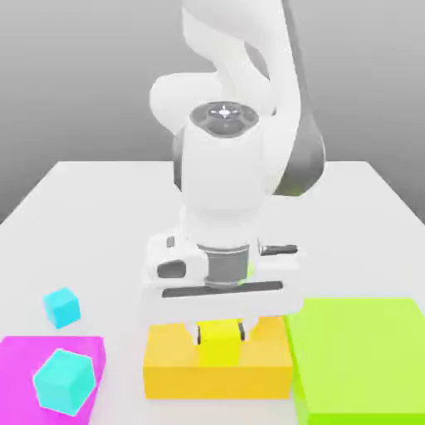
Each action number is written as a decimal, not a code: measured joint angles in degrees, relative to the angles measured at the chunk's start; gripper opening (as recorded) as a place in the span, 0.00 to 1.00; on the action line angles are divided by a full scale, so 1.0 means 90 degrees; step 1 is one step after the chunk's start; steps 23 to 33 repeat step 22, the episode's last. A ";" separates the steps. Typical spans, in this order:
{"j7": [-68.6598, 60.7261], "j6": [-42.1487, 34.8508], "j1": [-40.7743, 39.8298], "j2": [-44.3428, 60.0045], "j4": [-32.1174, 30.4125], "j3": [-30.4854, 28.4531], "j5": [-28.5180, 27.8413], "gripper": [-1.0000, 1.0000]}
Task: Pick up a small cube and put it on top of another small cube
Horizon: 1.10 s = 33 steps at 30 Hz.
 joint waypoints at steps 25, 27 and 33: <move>-0.0877 0.0377 0.0826 -0.1838 -0.2212 0.0372 0.0488 1.00; -0.0877 0.0377 0.0826 -0.1838 -0.2212 0.0372 0.0488 1.00; -0.0877 0.0377 0.0826 -0.1838 -0.2212 0.0372 0.0488 1.00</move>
